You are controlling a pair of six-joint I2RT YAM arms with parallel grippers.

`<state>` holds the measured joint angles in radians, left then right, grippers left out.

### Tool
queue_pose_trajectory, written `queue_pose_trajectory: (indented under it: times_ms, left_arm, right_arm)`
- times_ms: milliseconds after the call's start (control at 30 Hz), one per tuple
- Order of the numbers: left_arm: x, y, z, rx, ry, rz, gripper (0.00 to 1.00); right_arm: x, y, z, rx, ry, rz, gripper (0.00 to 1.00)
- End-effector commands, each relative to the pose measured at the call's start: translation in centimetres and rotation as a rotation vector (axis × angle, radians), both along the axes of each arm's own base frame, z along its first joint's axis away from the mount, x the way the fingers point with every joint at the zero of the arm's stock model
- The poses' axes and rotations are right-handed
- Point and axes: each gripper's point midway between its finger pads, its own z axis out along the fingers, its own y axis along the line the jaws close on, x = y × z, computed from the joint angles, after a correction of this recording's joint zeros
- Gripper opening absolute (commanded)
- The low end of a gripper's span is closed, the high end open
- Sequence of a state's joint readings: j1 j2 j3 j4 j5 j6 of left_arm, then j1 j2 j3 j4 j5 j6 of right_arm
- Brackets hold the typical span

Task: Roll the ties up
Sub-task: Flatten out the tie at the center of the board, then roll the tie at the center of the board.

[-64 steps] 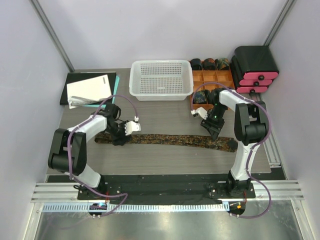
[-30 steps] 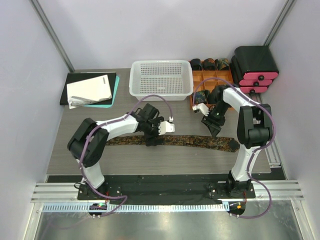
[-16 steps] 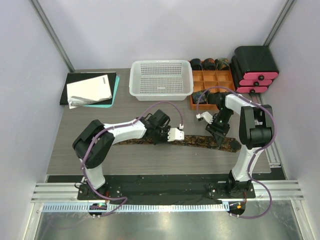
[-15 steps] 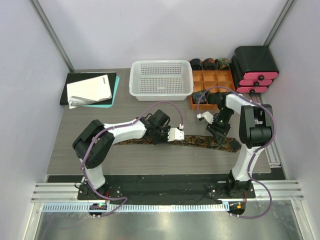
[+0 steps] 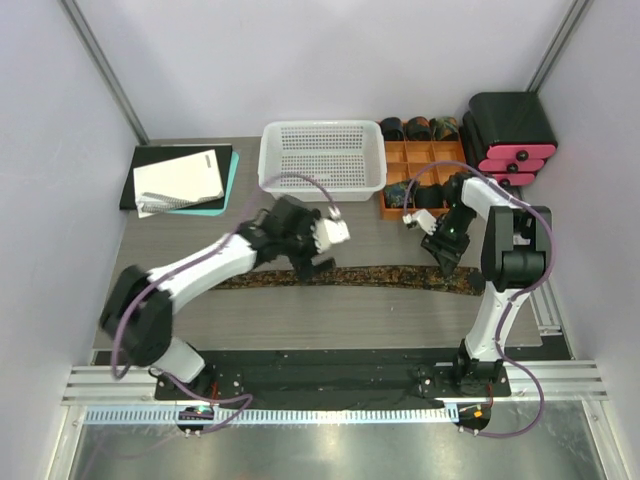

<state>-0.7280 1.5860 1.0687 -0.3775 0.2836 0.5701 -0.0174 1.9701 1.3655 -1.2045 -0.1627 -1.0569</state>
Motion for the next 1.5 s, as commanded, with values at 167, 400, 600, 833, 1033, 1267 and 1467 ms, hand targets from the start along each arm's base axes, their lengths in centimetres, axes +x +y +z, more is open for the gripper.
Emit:
queue_pose_trajectory:
  times_ms: [167, 400, 600, 833, 1033, 1267, 1467]
  left_arm:
    - [4.0, 10.1, 15.5, -0.439, -0.185, 0.562, 1.00]
    - [0.9, 13.9, 12.6, -0.276, -0.050, 0.455, 1.00]
    - [-4.4, 23.1, 4.5, 0.029, 0.060, 0.229, 0.99]
    - [-1.7, 25.6, -1.8, 0.120, 0.028, 0.222, 0.95]
    - [-1.1, 25.8, -4.7, 0.137, -0.039, 0.143, 0.92]
    - [-2.5, 25.8, -6.7, 0.129, 0.001, 0.078, 0.69]
    - [-2.9, 25.9, -6.6, 0.112, 0.005, 0.059, 0.51]
  right_arm:
    - [7.4, 7.4, 18.0, 0.418, -0.527, -0.101, 0.85]
    - [11.1, 17.0, 22.6, 0.898, -0.423, -0.314, 1.00]
    - [8.7, 27.6, 16.6, 0.740, -0.308, -0.055, 1.00]
    - [5.2, 37.2, 12.2, 0.696, -0.276, 0.122, 0.86]
    - [3.8, 43.4, 11.8, 0.824, -0.120, -0.023, 0.67]
    - [0.9, 48.0, 11.1, 0.878, 0.034, -0.135, 0.54]
    - [0.0, 50.3, 9.3, 0.882, 0.082, -0.166, 0.37]
